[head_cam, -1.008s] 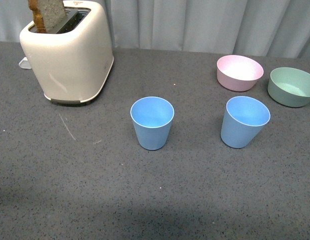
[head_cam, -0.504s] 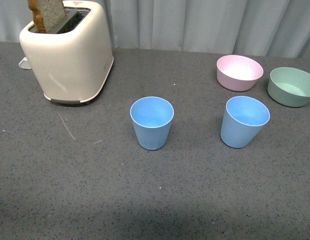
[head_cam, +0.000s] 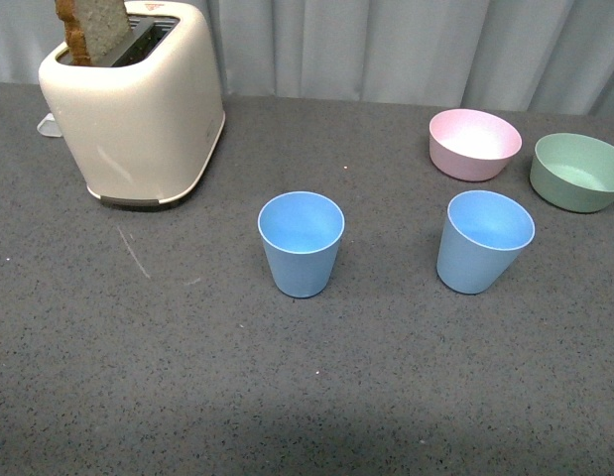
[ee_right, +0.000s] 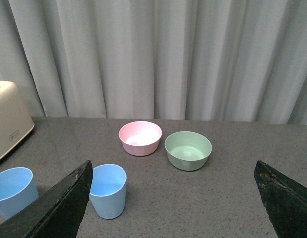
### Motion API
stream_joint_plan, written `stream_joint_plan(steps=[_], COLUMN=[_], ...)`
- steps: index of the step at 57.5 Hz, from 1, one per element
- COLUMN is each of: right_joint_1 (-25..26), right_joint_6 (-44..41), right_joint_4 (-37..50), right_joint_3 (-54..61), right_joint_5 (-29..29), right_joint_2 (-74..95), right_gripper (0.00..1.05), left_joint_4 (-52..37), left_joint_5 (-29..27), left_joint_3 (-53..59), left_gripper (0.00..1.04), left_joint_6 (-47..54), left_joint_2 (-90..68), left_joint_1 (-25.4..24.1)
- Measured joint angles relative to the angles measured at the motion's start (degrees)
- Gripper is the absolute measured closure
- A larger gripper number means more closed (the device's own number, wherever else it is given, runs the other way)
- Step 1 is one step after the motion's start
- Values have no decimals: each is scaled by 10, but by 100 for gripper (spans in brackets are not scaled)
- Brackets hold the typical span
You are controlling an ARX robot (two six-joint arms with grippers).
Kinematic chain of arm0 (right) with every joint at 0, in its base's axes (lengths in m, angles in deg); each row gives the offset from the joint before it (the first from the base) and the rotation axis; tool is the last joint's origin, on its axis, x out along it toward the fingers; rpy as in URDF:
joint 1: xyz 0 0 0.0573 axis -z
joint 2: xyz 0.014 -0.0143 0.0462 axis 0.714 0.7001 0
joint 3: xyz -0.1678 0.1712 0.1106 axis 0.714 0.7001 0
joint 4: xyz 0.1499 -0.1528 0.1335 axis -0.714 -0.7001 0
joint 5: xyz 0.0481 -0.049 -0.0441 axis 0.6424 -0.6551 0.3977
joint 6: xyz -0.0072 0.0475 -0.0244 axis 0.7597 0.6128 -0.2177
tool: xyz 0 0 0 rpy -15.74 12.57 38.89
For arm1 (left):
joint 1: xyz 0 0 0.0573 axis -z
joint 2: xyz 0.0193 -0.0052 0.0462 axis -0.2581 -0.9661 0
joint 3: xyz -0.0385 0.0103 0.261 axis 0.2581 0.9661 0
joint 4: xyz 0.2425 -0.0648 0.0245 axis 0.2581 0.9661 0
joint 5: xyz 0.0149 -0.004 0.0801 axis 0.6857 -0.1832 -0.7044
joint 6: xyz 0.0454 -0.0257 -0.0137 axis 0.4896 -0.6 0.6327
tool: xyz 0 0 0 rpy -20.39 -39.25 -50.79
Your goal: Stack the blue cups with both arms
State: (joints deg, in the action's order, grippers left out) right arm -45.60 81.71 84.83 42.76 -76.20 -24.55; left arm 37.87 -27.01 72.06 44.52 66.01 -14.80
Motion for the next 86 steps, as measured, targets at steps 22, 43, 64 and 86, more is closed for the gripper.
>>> stream_joint_plan(steps=[22,43,64,86], right_joint_1=[0,0,-2,-15], right_joint_6=[0,0,-23,-94], right_joint_4=[0,0,11,264], right_joint_3=[0,0,1,-123], right_joint_5=[0,0,-7,-12], right_joint_2=[0,0,-1,559], right_gripper=[10,10,10,10], left_joint_4=[125,154,154,154], left_joint_5=[1,0,0,0], left_joint_3=[0,0,0,0], left_gripper=[101,72,8,7], left_joint_6=[0,0,0,1], left_joint_2=[107,151,151,151], left_joint_1=[0,0,0,0])
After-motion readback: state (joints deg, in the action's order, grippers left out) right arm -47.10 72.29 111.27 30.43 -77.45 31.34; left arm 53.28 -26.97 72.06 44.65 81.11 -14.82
